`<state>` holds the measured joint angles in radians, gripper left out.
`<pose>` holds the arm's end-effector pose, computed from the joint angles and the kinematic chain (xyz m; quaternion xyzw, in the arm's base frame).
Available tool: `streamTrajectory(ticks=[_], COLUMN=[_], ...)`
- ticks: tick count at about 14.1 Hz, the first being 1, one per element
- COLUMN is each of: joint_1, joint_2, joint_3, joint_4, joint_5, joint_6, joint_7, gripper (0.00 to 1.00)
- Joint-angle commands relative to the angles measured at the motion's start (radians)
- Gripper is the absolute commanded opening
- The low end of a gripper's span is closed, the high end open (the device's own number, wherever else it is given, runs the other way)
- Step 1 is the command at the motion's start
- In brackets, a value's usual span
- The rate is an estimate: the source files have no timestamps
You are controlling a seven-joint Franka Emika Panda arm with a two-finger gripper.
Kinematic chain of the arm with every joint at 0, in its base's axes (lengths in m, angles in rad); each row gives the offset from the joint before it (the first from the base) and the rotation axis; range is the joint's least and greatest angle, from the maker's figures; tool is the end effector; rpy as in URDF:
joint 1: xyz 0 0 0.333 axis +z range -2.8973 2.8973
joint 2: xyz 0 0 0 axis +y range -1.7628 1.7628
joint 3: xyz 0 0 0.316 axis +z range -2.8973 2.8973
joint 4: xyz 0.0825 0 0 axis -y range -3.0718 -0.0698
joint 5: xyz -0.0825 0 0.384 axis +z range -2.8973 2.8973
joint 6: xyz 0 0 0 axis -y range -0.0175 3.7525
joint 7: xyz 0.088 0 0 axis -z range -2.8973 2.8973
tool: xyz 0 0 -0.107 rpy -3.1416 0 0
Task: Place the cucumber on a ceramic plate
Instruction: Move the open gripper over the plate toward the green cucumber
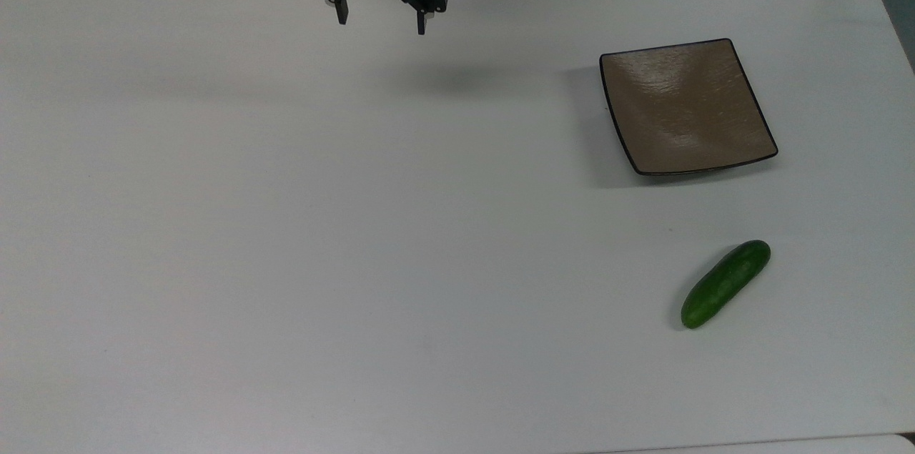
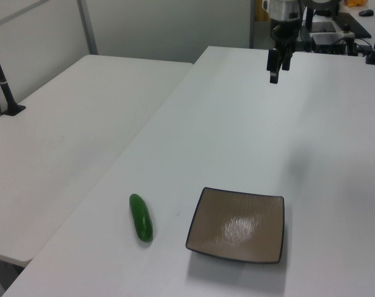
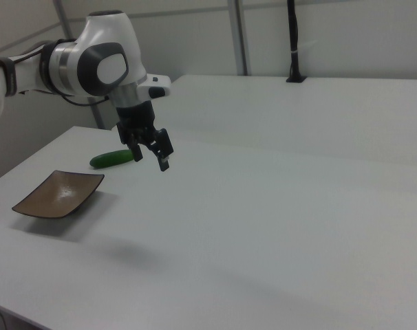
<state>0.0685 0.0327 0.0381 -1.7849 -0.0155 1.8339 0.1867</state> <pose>0.5719 0.0597 0.5268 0.9992 -0.0381 0.0091 0.0056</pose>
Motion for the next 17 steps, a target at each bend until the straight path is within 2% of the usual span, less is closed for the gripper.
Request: streamTrajectory(ticks=[1, 3, 7, 11, 12, 16, 17], joint_1=[0.074, 0.166, 0.26, 0.361, 0.402, 0.595, 0.612], joint_2=[0.091, 0.142, 0.3, 0.435, 0.456, 0.553, 0.587], joint_3=[0.005, 0.006, 0.002, -0.02, -0.047, -0.213, -0.221], joint_4=[0.1, 0.146, 0.33, 0.454, 0.466, 0.495, 0.522], joint_5=[0.006, 0.008, 0.012, 0.052, 0.054, 0.124, 0.124], joint_6=[-0.019, -0.021, -0.022, 0.013, 0.05, 0.285, 0.32], joint_7=[0.204, 0.253, 0.476, 0.629, 0.676, 0.833, 0.853], gripper=[1.0, 1.0, 1.0, 1.0, 1.0, 1.0, 1.0])
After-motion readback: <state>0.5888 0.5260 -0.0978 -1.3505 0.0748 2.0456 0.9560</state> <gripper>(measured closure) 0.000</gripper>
